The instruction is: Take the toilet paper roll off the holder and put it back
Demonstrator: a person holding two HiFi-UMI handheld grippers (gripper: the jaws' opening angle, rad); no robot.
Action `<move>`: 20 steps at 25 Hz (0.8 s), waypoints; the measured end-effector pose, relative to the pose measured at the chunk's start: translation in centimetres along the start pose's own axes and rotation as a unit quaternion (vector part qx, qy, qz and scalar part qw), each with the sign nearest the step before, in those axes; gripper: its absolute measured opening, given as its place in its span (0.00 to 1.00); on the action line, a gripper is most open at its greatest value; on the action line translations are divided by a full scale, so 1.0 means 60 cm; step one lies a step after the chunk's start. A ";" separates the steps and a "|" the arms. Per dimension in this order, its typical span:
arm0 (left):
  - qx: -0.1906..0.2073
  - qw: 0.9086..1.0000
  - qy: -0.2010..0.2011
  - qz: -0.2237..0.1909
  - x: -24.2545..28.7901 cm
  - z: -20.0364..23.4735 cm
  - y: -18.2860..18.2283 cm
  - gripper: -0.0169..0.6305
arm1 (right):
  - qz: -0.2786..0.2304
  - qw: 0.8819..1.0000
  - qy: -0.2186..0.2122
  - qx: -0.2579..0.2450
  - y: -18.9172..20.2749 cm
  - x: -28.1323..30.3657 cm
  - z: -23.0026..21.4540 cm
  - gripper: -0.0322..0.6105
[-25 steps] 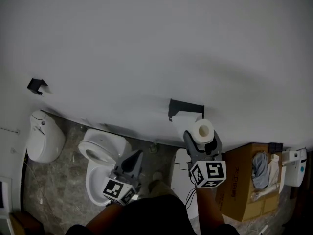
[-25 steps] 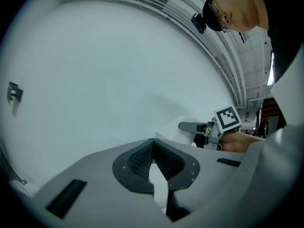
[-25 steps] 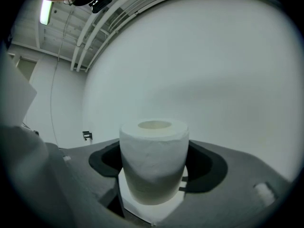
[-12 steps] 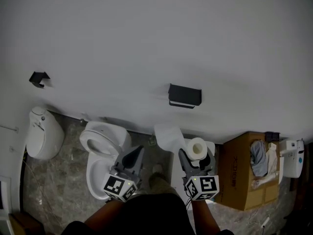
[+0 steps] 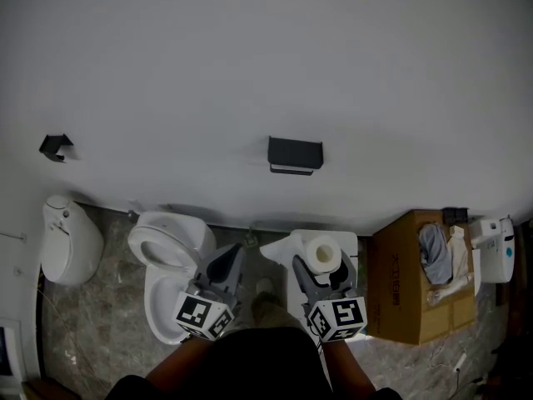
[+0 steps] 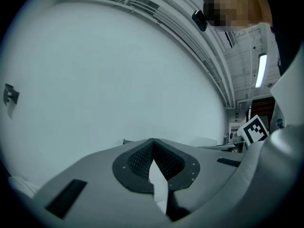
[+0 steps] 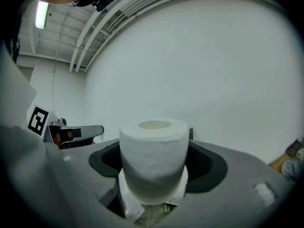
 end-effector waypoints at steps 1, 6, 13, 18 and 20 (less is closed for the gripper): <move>-0.004 1.000 0.000 -0.001 0.001 -0.001 -0.001 0.05 | 0.000 1.000 0.000 0.000 -0.002 -0.001 0.000 0.61; -0.006 1.000 0.006 -0.004 0.006 -0.003 -0.008 0.05 | -0.016 1.000 0.002 -0.010 -0.015 0.003 0.002 0.61; -0.005 1.000 0.007 -0.005 0.007 0.005 -0.013 0.05 | -0.028 1.000 0.004 -0.014 -0.038 0.033 -0.003 0.61; -0.015 1.000 0.007 0.013 0.017 0.023 0.015 0.05 | -0.048 0.998 0.004 -0.027 -0.075 0.093 -0.020 0.61; -0.018 1.000 0.003 0.014 0.025 0.031 0.020 0.05 | -0.056 0.998 0.003 -0.035 -0.091 0.121 -0.028 0.61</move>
Point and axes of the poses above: the fingertips, and each gripper's own axes: x forward along the fingers, z to its left, y out of its underside, the point moved 1 cm from there along -x, backward along the fingers, and after that the axes turned 11 degrees about -z, right-handed, at the moved point
